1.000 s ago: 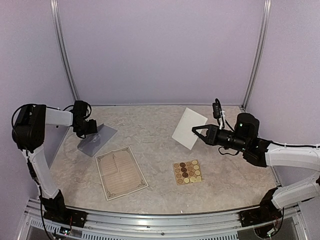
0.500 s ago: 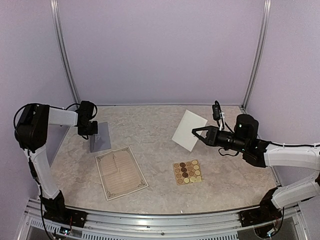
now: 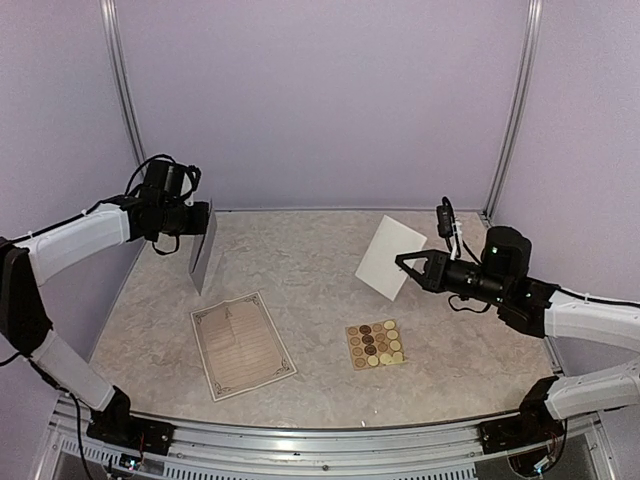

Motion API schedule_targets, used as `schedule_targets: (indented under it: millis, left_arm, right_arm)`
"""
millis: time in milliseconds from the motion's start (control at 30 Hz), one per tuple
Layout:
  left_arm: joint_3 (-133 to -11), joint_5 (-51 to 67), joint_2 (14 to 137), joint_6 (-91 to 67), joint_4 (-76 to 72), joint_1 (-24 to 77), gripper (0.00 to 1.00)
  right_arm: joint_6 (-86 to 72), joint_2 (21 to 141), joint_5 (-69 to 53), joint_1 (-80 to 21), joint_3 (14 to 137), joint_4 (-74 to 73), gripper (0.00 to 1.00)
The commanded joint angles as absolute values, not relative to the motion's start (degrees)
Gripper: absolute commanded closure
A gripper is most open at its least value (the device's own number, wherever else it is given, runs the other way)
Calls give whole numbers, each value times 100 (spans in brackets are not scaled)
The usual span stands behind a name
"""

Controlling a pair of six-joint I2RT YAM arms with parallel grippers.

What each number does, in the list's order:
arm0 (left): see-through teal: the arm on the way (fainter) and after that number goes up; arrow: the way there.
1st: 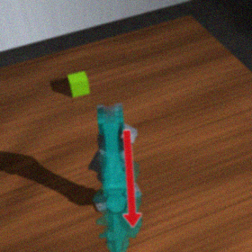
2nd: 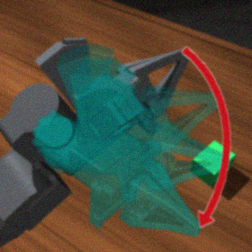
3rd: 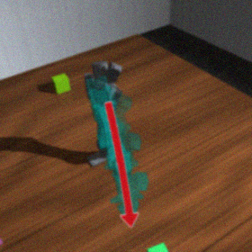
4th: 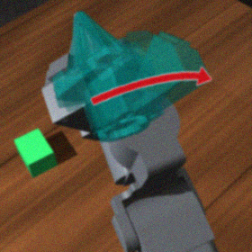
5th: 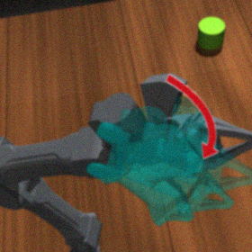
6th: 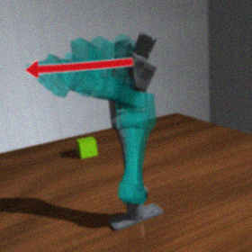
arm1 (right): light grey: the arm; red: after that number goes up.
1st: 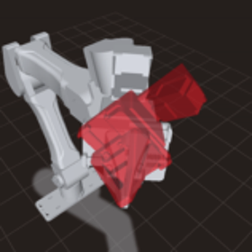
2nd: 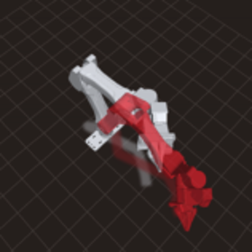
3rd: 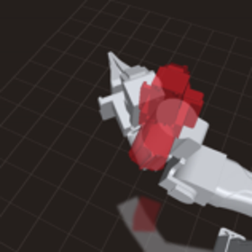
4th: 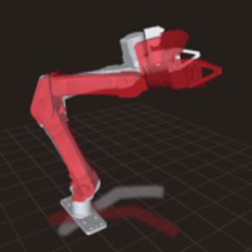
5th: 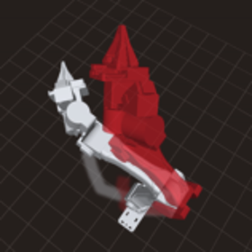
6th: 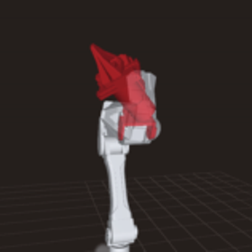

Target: Place the letter into the envelope and seal it

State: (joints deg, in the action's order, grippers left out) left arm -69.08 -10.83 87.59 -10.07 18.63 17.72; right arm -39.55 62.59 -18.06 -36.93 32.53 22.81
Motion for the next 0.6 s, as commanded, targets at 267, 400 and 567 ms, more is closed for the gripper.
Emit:
schedule_targets:
  millis: [267,400,567]
  left_arm:
    - [-7147,2178,8550,457,3747,3435,100]
    - [-7346,2871,8873,745,4296,3729,100]
    - [-7524,2747,9514,954,4654,4311,100]
  right_arm:
    - [-3604,5765,-1478,-3532,3453,1195,100]
    - [-3732,5690,-1530,-3529,3356,1165,100]
    - [-3861,5624,-1574,-3530,3252,1093,100]
